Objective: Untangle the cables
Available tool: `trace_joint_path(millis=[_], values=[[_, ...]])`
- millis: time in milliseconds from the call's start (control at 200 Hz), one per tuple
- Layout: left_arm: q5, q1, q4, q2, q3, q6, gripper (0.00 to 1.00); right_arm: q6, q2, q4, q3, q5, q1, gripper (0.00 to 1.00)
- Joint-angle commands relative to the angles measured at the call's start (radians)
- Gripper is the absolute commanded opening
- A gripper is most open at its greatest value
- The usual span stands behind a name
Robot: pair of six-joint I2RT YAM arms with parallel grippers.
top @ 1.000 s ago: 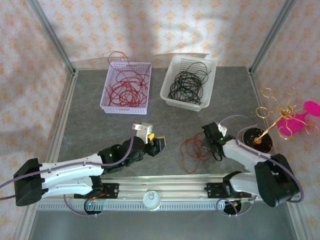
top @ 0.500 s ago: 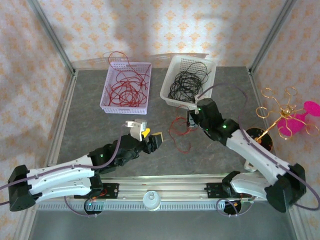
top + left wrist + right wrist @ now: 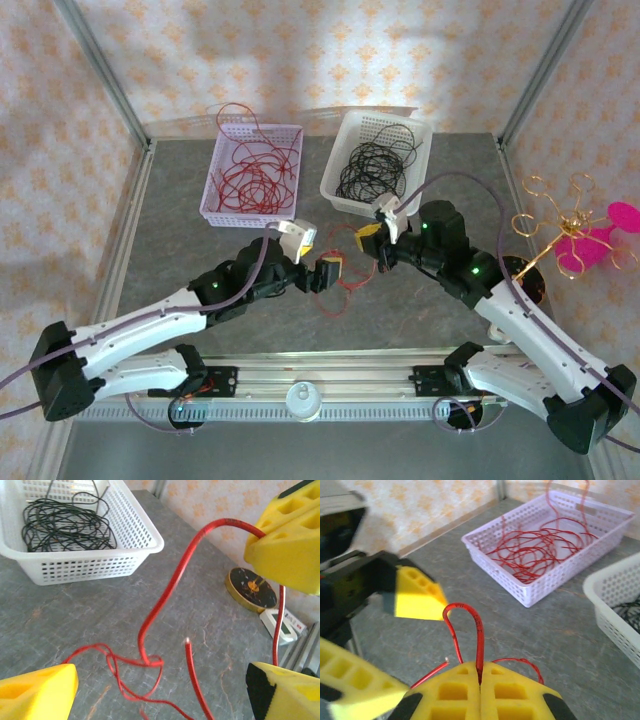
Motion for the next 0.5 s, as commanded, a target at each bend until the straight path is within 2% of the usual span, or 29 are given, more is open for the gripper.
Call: trace_joint_path(millis=[0, 145, 265, 345, 435, 495], values=[[0.056, 0.035, 0.007, 0.025, 0.043, 0.074, 0.88, -0.070, -0.011, 0.021, -0.006, -0.113, 0.008, 0.00], [0.082, 0.060, 0.019, 0.038, 0.049, 0.084, 0.86, -0.111, -0.019, -0.015, -0.002, -0.156, 0.008, 0.00], [0.120, 0.070, 0.039, 0.044, 0.055, 0.105, 0.79, -0.128, -0.029, -0.029, -0.004, -0.169, 0.008, 0.00], [0.142, 0.078, 0.032, 0.061, 0.071, 0.129, 0.70, -0.135, -0.031, -0.023, -0.009, -0.186, 0.008, 0.00], [0.148, 0.080, 0.028, 0.066, 0.086, 0.148, 0.51, -0.138, -0.024, -0.017, -0.006, -0.165, 0.008, 0.00], [0.148, 0.081, 0.030, 0.062, 0.093, 0.150, 0.42, -0.146, -0.018, -0.026, -0.003, -0.148, 0.008, 0.00]])
